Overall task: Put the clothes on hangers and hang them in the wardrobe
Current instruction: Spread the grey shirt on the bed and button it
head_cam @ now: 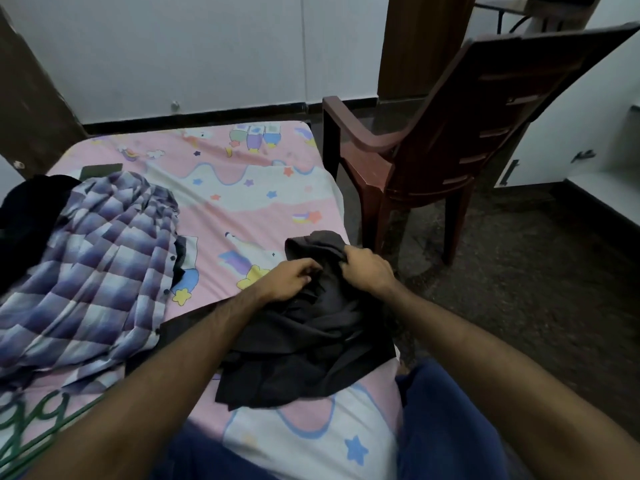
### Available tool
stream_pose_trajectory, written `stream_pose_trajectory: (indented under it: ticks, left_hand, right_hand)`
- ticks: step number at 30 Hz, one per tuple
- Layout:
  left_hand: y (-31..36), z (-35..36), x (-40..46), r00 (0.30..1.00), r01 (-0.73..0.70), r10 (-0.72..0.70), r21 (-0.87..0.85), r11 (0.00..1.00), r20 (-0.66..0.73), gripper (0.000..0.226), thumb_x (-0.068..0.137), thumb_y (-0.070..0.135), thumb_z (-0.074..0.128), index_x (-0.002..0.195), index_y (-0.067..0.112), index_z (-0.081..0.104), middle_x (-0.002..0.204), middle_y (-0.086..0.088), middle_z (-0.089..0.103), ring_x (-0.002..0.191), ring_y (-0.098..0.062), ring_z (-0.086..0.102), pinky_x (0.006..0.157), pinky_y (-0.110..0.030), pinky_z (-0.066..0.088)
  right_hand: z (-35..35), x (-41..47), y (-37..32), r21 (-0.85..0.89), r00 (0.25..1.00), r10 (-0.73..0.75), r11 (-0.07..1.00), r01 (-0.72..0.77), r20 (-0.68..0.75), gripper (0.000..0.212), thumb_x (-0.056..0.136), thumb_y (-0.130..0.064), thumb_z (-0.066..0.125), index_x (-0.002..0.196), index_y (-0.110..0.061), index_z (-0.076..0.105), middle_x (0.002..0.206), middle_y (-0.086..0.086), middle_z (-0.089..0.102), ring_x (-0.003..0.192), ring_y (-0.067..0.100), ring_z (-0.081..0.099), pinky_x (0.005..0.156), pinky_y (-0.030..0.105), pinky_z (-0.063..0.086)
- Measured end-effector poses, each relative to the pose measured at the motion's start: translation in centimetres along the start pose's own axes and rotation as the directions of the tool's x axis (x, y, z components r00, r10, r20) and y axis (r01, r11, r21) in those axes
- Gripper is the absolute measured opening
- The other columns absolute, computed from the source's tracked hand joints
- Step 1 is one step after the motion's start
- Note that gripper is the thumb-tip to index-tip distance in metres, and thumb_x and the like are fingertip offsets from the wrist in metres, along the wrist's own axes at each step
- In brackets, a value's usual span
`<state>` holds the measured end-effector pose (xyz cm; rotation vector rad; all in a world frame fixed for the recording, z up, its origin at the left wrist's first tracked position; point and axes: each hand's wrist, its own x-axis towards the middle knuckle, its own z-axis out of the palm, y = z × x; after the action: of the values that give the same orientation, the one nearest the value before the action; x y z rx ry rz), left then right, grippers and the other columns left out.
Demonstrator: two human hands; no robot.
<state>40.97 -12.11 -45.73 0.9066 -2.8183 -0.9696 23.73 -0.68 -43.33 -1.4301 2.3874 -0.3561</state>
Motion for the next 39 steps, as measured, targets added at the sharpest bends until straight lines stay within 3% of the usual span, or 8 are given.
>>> stream_pose_trajectory:
  ticks: [5,10,14,18,25,29,34,39]
  left_hand:
    - [0.9,-3.9,-0.5,0.803,0.189,-0.146,0.014,0.982,-0.579,0.067,0.087,0.039,0.069,0.145,0.021,0.04,0.145,-0.003,0.044,0.129,-0.027,0.048,0.102,-0.051,0.042]
    - [5.2,-9.7,-0.4,0.871,0.09,-0.179,-0.211,0.973,-0.458,0.055,0.081,0.052,0.07,0.127,0.022,0.059,0.127,0.0,0.062,0.118,-0.021,0.059,0.094,-0.043,0.05]
    - [9.3,-15.6,-1.8,0.824,0.063,-0.077,-0.044,0.997,-0.561,0.029,0.096,0.042,0.055,0.079,0.021,0.063,0.085,-0.008,0.072,0.088,-0.033,0.069,0.065,-0.036,0.046]
    - [15.1,-28.1,-4.5,0.627,-0.021,0.035,0.028,0.999,-0.778,0.027,0.093,0.014,0.05,0.102,0.012,0.076,0.105,-0.018,0.074,0.101,-0.036,0.068,0.08,-0.039,0.05]
    - [27.7,-46.6,-14.7,0.24,-0.009,0.345,0.353,0.935,-0.907,0.035,0.09,0.01,0.047,0.112,0.021,0.073,0.112,-0.01,0.072,0.1,-0.035,0.066,0.082,-0.041,0.052]
    - [28.5,-49.8,-18.1,0.443,0.206,0.491,0.618,0.758,-0.75,0.024,0.094,0.031,0.047,0.107,0.022,0.066,0.109,-0.009,0.07,0.096,-0.034,0.065,0.071,-0.035,0.045]
    - [25.8,-50.2,-20.1,0.302,0.254,0.442,0.518,0.817,-0.845,0.015,0.104,0.027,0.042,0.115,0.017,0.046,0.099,-0.017,0.068,0.084,-0.038,0.063,0.066,-0.038,0.041]
    - [25.1,-49.3,-21.0,0.331,0.291,0.477,0.569,0.769,-0.814,0.02,0.104,0.031,0.047,0.101,0.012,0.051,0.097,-0.016,0.066,0.086,-0.038,0.062,0.065,-0.038,0.04]
  right_hand:
    - [-7.0,1.8,0.0,0.725,0.977,-0.068,0.661,0.197,-0.203,0.011,0.103,-0.008,0.054,0.102,-0.009,0.065,0.094,0.001,0.067,0.092,0.015,0.061,0.089,0.034,0.047]
    - [-17.4,-0.4,-4.1,0.938,0.965,-0.116,0.232,0.256,-0.235,0.02,0.106,-0.013,0.048,0.115,-0.008,0.066,0.095,0.003,0.074,0.083,0.012,0.071,0.078,0.024,0.058]
    - [-25.2,-1.4,-5.2,0.823,0.929,-0.071,0.444,0.355,-0.363,0.025,0.105,-0.019,0.054,0.119,-0.004,0.069,0.101,0.008,0.073,0.09,0.019,0.07,0.082,0.032,0.058]
    - [-32.1,-2.5,-5.2,0.461,0.852,-0.034,0.829,0.315,-0.522,0.018,0.1,-0.023,0.063,0.104,-0.01,0.076,0.097,0.005,0.074,0.092,0.02,0.07,0.071,0.026,0.055]
    - [-47.5,-7.4,-12.2,0.308,0.502,0.006,0.796,0.521,-0.865,0.028,0.094,0.003,0.057,0.111,-0.01,0.075,0.105,0.008,0.074,0.1,0.021,0.068,0.079,0.023,0.046]
    - [-53.1,-9.7,-14.3,0.246,0.465,-0.043,0.804,0.542,-0.885,0.022,0.095,-0.001,0.057,0.11,-0.008,0.072,0.112,0.014,0.071,0.106,0.027,0.064,0.085,0.029,0.047]
    - [-50.6,-10.0,-15.3,0.251,0.693,-0.329,0.764,0.594,-0.641,0.022,0.092,-0.022,0.075,0.101,-0.002,0.071,0.102,0.017,0.073,0.09,0.022,0.067,0.085,0.037,0.054]
    - [-47.9,-9.3,-16.8,0.117,0.573,-0.3,0.807,0.579,-0.763,0.011,0.094,-0.007,0.067,0.089,-0.014,0.06,0.096,0.005,0.067,0.093,0.022,0.065,0.069,0.026,0.052]
